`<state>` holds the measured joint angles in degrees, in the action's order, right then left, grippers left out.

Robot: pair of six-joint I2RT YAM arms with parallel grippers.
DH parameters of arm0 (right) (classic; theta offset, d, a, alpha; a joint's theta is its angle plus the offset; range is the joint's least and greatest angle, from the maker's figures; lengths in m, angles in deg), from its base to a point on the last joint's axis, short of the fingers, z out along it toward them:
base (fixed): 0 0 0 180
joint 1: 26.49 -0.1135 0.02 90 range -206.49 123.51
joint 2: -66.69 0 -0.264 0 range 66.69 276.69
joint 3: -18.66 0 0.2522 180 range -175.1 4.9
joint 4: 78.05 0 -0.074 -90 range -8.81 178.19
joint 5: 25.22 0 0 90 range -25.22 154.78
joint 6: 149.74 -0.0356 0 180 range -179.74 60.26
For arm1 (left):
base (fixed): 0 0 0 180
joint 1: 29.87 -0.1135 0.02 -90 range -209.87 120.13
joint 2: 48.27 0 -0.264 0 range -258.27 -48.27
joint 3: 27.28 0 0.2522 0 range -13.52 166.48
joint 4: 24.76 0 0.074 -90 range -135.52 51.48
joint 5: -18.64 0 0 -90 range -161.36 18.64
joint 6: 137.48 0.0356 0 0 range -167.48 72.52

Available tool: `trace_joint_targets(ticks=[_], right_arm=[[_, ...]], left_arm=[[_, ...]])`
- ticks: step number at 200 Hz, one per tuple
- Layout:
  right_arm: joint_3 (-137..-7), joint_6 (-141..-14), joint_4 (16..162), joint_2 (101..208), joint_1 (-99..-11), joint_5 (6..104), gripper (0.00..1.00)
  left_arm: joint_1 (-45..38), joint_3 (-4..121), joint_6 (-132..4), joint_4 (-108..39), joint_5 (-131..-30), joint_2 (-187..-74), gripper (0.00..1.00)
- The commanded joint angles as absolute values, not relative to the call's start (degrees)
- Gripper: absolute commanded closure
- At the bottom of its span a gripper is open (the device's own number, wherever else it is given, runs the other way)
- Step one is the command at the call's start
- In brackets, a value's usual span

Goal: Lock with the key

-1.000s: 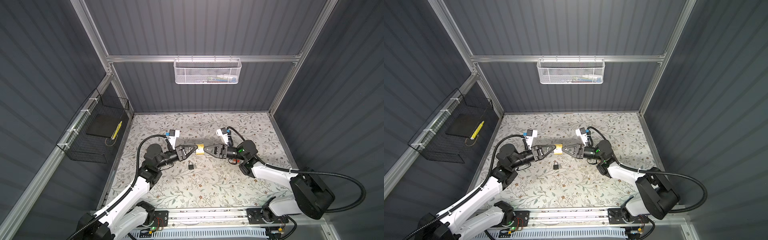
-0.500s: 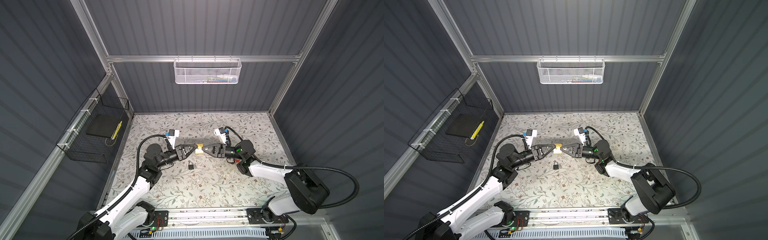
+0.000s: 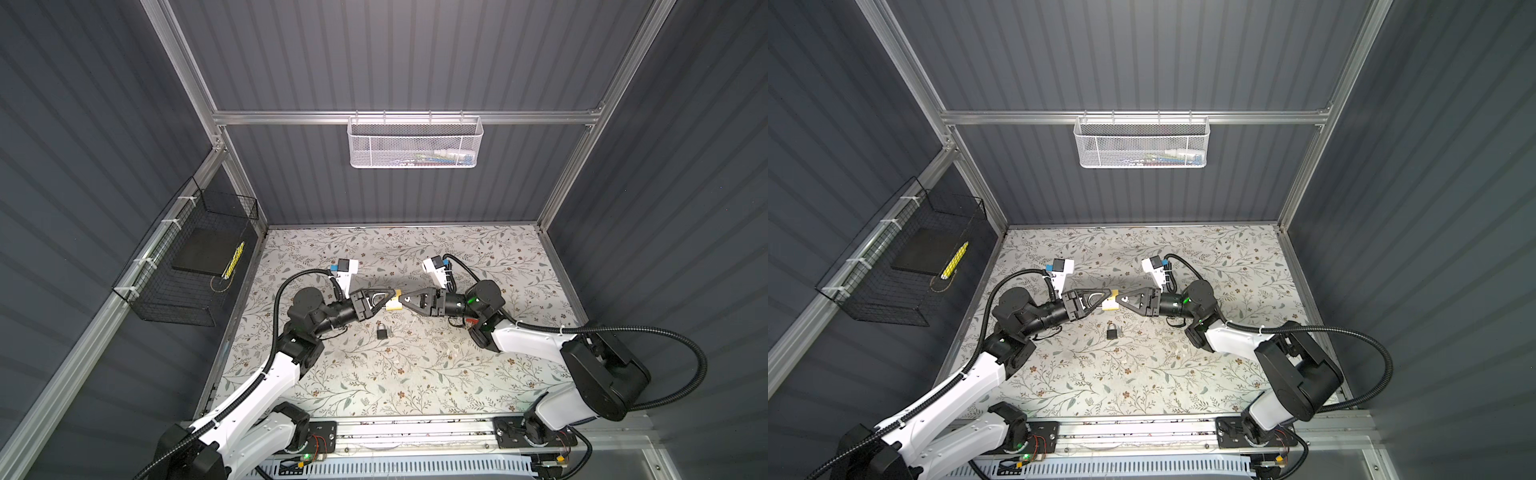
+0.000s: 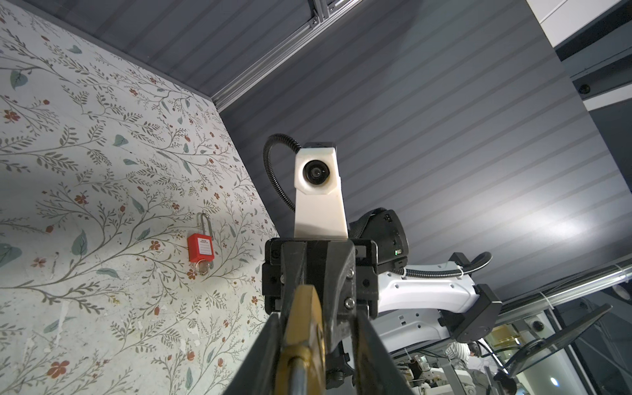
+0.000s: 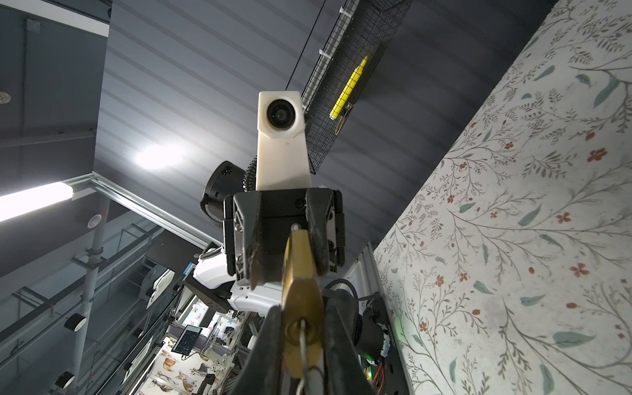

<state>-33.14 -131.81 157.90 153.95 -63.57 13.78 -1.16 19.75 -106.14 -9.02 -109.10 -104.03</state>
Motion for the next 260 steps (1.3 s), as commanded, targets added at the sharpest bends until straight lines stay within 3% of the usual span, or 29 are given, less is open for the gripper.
trace_joint_targets(ticks=[1,40,68,84,201,230,260], right_arm=[[-34.5,-132.0,160.7,154.3,-64.0,14.1,0.92],[-34.4,-131.6,160.0,154.1,-64.0,13.8,0.9],[-33.7,-130.9,159.3,153.2,-63.5,13.9,0.69],[-32.5,-130.7,159.2,152.4,-62.8,14.1,0.63],[-30.3,-130.6,159.0,150.0,-60.2,13.5,0.76],[-29.8,-130.2,158.6,149.7,-59.2,13.5,0.64],[-29.9,-130.0,157.9,149.1,-58.6,13.1,0.63]], left_arm=[[-1.0,20.2,-105.6,-6.8,-110.9,-103.4,0.72],[-1.0,19.9,-105.3,-6.7,-110.8,-103.4,0.89],[-1.0,19.6,-105.6,-6.3,-110.6,-103.0,0.99],[-1.0,19.5,-105.6,-6.3,-110.6,-102.6,1.0],[-1.0,19.4,-106.2,-5.7,-110.8,-102.4,1.0],[-1.0,19.5,-106.2,-5.9,-110.9,-102.3,1.0],[-1.0,19.6,-106.0,-6.0,-110.9,-102.3,1.0]])
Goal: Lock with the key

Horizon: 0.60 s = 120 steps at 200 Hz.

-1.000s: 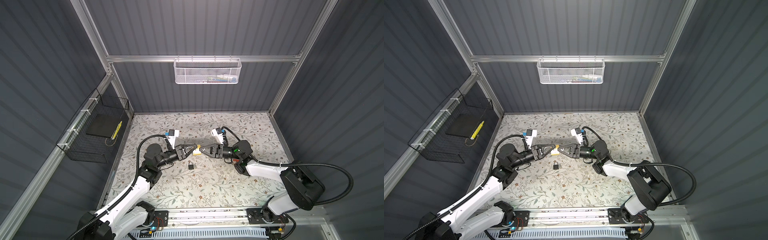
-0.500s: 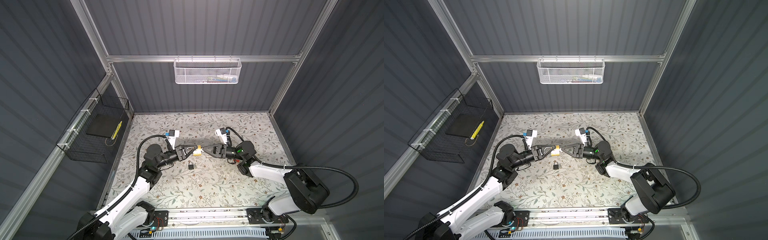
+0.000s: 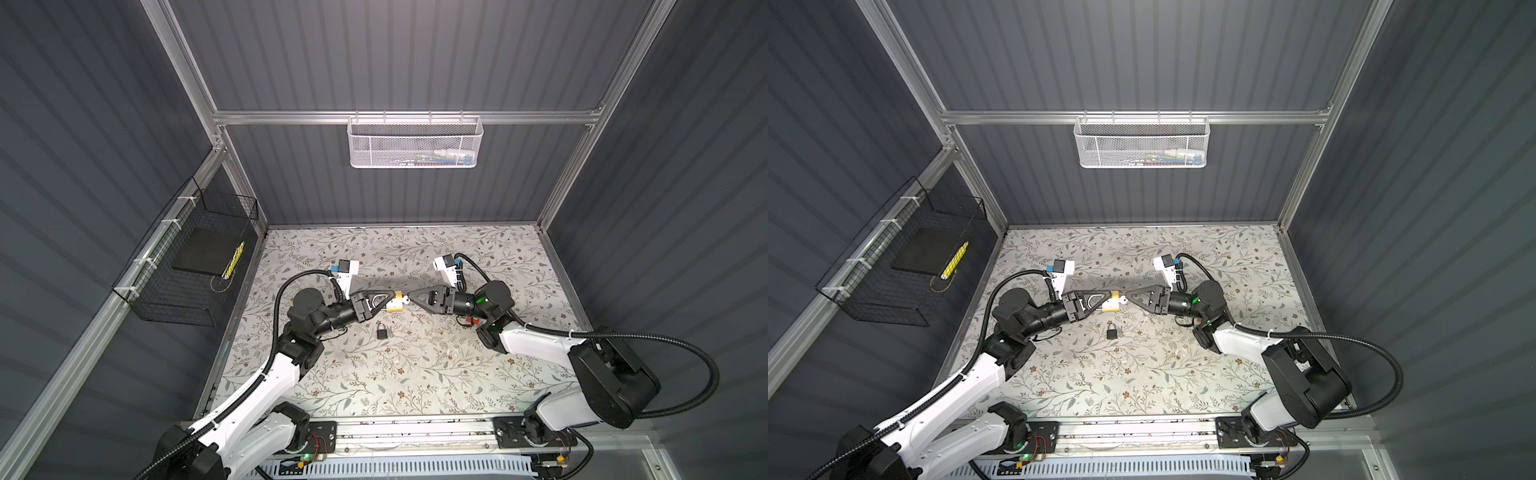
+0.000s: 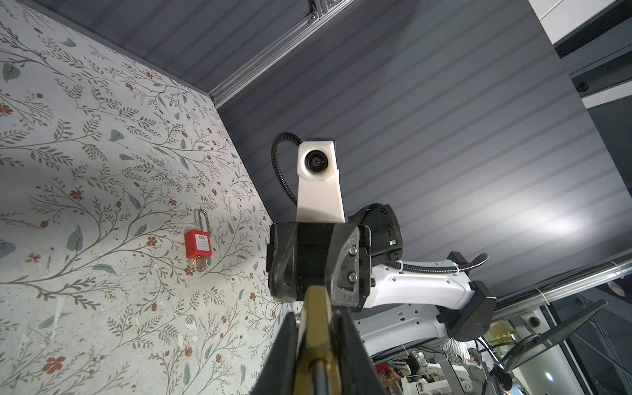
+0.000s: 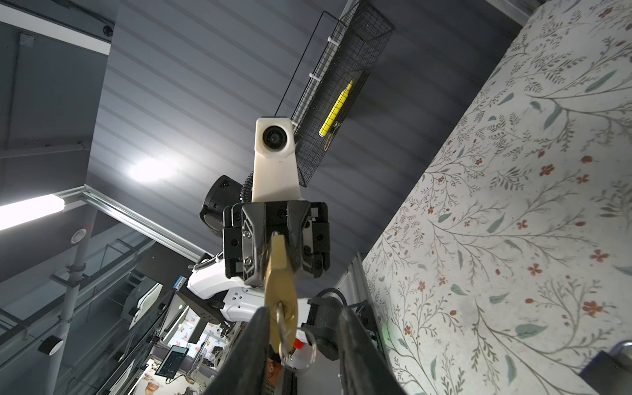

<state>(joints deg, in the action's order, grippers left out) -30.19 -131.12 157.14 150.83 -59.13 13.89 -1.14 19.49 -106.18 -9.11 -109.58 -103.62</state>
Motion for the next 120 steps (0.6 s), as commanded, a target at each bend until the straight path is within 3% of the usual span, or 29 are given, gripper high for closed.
trace_joint_targets(ticks=[1,120], right_arm=[[-29.9,-130.0,157.9,149.1,-58.5,13.1,0.63],[-32.1,-131.7,159.4,151.1,-59.6,11.5,0.8]], left_arm=[[-1.0,19.7,-106.0,-6.0,-110.9,-102.3,1.0],[-1.0,19.8,-106.5,-5.1,-111.0,-103.2,1.0]])
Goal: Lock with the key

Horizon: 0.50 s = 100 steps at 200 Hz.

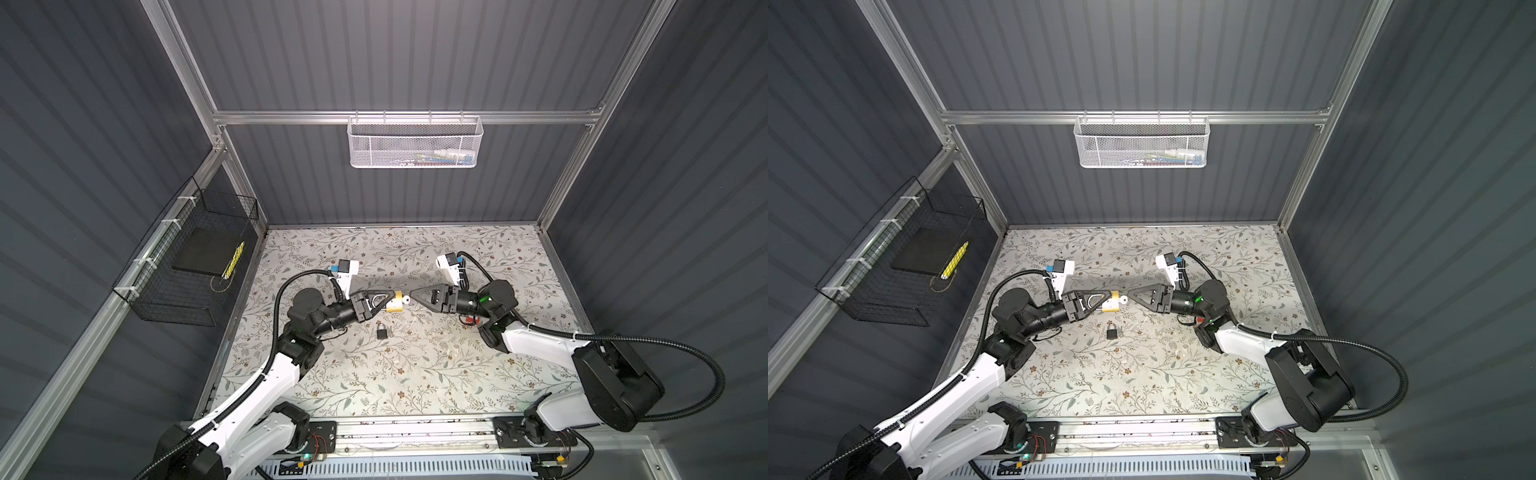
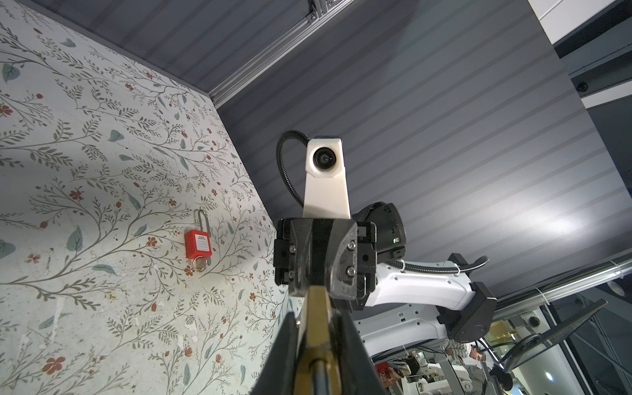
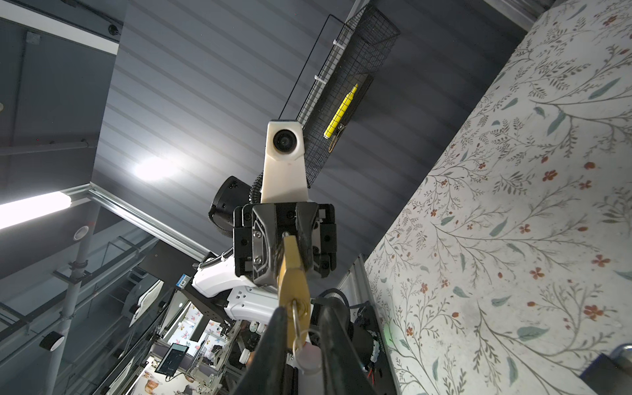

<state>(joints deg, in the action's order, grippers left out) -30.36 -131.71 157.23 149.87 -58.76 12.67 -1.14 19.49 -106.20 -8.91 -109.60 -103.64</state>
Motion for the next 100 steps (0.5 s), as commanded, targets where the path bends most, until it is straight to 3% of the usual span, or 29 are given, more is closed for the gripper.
trace_joint_targets(ticks=[1,33,100], right_arm=[[-32.1,-131.8,159.4,151.2,-59.7,11.5,0.8],[-32.7,-132.7,161.3,152.7,-60.7,11.3,0.82],[-32.1,-132.5,161.3,152.2,-60.9,11.3,1.0]], left_arm=[[-1.0,19.9,-106.5,-5.1,-111.1,-103.2,1.0],[-1.0,20.0,-106.6,-5.2,-111.2,-103.2,1.0],[-1.0,19.9,-106.3,-5.5,-110.9,-103.0,1.0]])
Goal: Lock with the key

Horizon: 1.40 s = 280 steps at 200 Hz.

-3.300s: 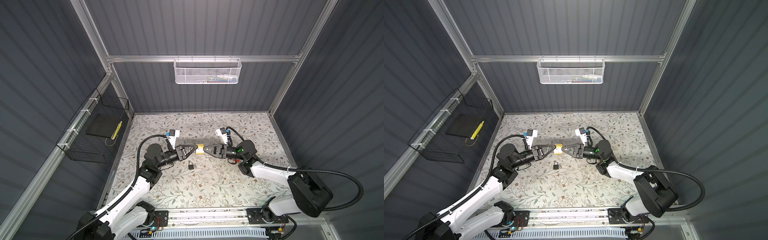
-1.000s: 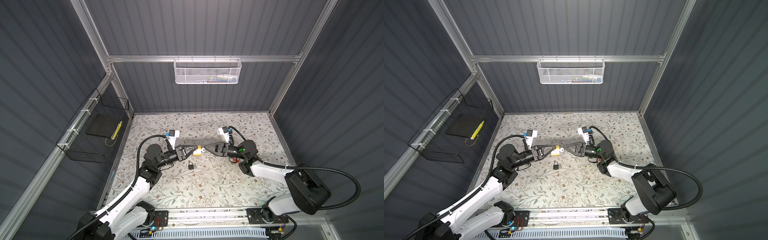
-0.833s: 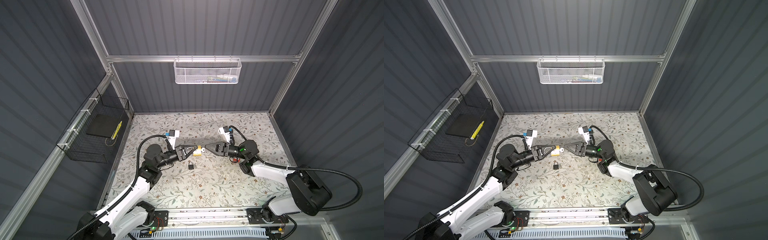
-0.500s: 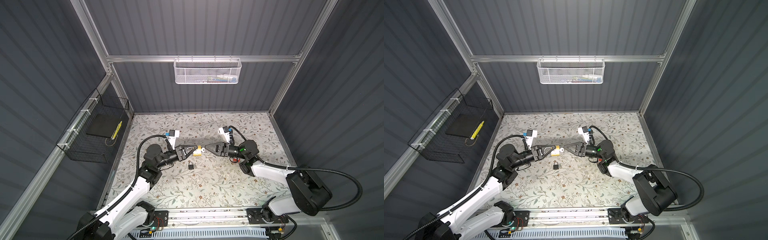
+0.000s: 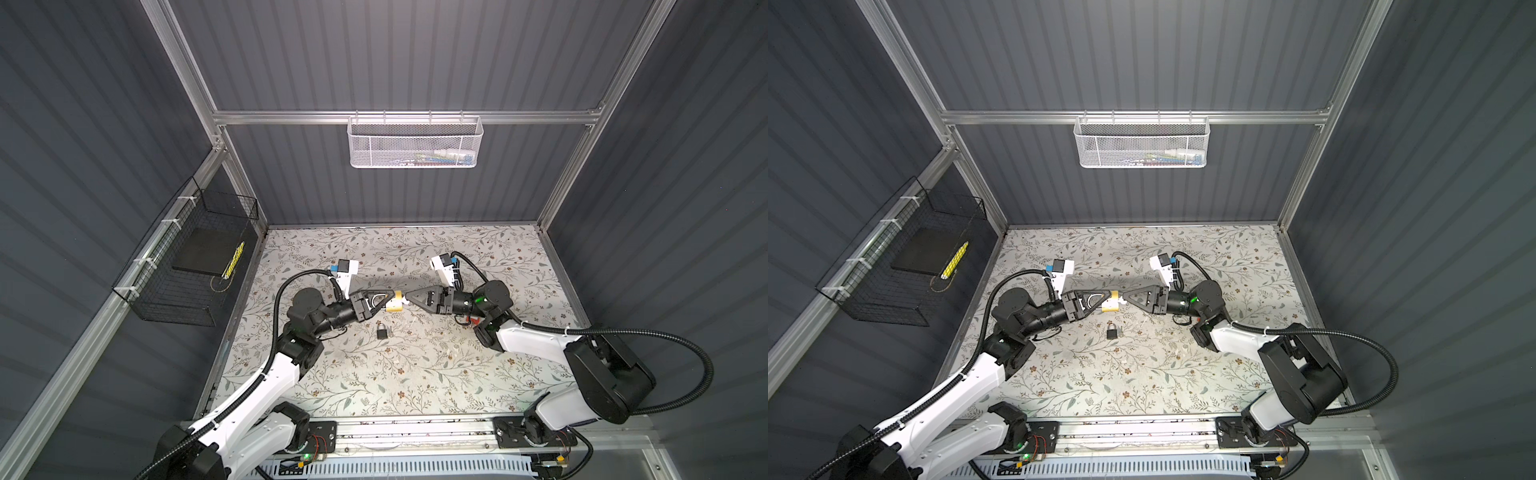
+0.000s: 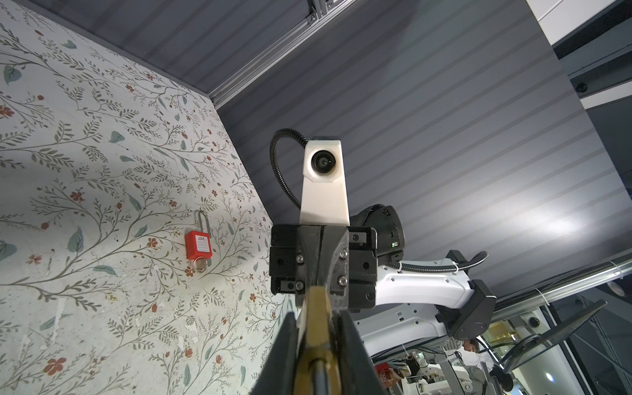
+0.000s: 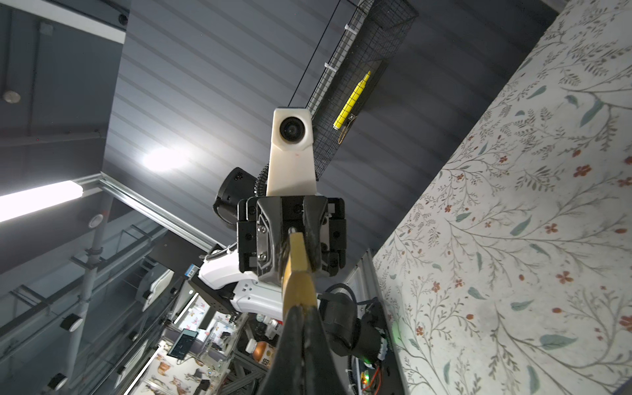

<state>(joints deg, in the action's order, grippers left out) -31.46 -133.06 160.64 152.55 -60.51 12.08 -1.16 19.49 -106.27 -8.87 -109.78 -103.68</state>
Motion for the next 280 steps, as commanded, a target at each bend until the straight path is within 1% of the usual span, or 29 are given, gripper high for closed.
trace_joint_targets(ticks=[1,79,164,204,248,280], right_arm=[[-32.1,-132.5,161.2,152.2,-60.9,11.3,1.0],[-27.8,-128.5,158.2,147.3,-58.9,14.0,1.0],[-24.3,-129.0,159.3,145.6,-55.8,14.5,1.0],[-21.5,-128.5,158.5,144.0,-54.0,16.7,1.0],[-18.7,-124.3,152.1,141.2,-52.7,19.8,1.0],[-15.2,-122.4,149.1,138.7,-51.2,22.1,1.0]], left_arm=[[-1.0,19.9,-106.4,-5.6,-110.9,-103.0,1.0],[-1.1,19.3,-106.4,-5.7,-109.5,-102.1,1.0],[-1.2,18.8,-106.9,-4.6,-109.5,-102.4,1.0],[-1.2,18.7,-104.9,-7.9,-109.5,-102.6,1.0],[-1.2,19.5,-97.1,-21.0,-109.8,-107.0,1.0],[-1.1,18.5,-94.7,-21.0,-110.9,-113.9,1.0]])
